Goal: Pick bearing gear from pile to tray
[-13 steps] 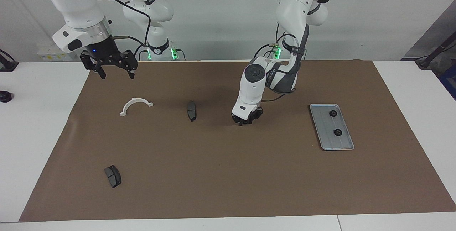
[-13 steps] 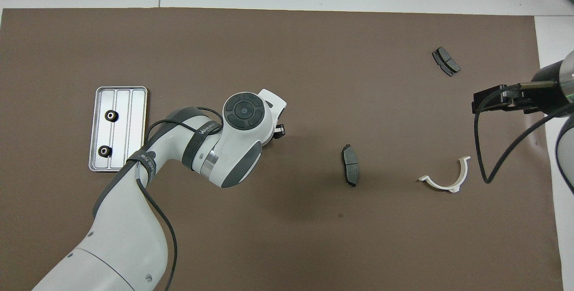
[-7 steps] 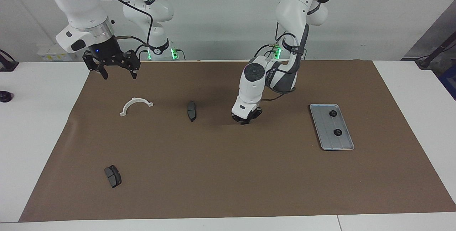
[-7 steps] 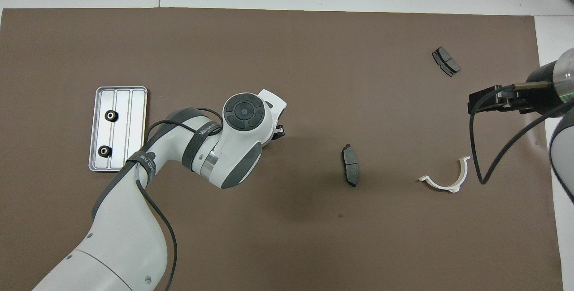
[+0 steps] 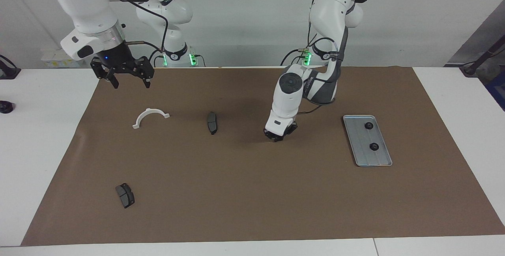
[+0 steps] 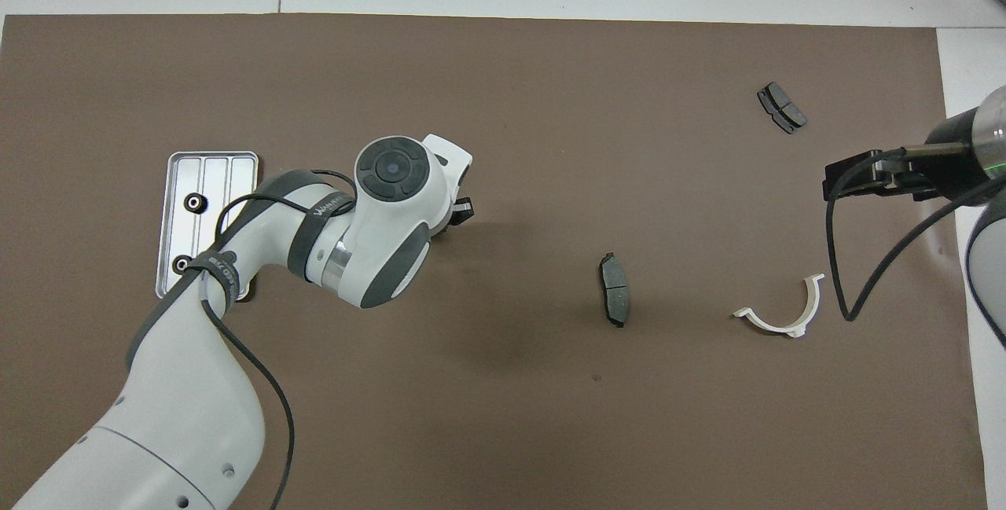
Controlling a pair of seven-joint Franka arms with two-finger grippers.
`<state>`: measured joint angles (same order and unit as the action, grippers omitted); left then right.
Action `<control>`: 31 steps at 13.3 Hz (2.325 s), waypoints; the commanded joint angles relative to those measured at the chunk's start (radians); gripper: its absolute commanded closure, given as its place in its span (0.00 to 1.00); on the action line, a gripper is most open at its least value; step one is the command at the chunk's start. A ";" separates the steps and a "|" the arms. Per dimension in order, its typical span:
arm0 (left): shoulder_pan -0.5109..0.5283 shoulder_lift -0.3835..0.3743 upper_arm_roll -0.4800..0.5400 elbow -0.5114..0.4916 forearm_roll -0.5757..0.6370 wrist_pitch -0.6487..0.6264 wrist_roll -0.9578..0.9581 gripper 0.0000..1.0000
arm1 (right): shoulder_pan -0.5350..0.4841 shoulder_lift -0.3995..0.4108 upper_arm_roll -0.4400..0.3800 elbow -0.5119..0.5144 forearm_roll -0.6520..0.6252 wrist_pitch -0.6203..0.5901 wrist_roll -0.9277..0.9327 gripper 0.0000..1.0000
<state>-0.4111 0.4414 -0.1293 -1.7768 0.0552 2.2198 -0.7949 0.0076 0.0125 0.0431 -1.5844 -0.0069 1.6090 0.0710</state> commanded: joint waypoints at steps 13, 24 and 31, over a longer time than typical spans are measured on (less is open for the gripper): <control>0.517 -0.138 -0.006 -0.127 -0.003 -0.079 0.594 0.51 | -0.005 -0.002 0.000 -0.002 0.024 -0.011 -0.017 0.00; 0.520 -0.194 0.003 0.367 0.006 -0.660 0.657 0.00 | -0.005 -0.002 0.000 -0.002 0.022 -0.011 -0.017 0.00; 0.522 -0.354 0.010 0.355 -0.055 -0.707 0.684 0.00 | -0.005 -0.002 0.000 -0.002 0.022 -0.011 -0.017 0.00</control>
<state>0.1013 0.0931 -0.1222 -1.4040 0.0323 1.5152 -0.1332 0.0076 0.0125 0.0431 -1.5845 -0.0069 1.6090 0.0710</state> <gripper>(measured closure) 0.000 0.000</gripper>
